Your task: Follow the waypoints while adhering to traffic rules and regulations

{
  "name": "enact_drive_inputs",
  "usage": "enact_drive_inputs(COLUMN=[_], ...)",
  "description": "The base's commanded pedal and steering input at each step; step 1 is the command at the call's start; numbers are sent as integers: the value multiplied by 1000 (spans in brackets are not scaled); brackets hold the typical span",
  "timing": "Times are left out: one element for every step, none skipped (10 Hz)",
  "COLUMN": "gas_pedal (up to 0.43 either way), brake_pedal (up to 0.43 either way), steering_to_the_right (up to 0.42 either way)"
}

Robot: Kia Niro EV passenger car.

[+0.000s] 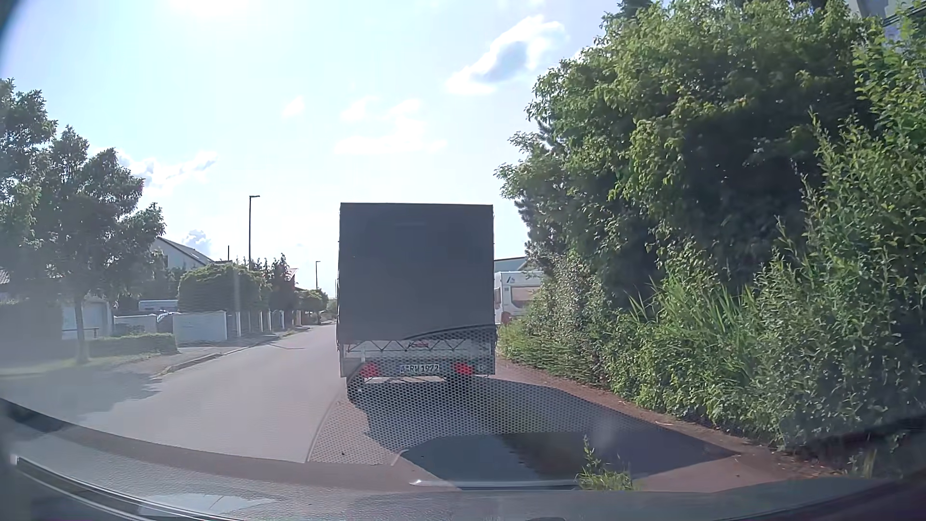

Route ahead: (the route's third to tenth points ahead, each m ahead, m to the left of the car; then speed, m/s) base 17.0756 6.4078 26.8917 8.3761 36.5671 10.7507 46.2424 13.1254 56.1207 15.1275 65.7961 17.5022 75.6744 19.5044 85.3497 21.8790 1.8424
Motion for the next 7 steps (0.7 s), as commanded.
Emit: enact_drive_inputs(gas_pedal=[0, 0, 0, 0, 0, 0, 0], brake_pedal=[37, 55, 61, 79, 85, 91, 98], steering_to_the_right=[-185, -181, -173, -165, -157, -152, -150])
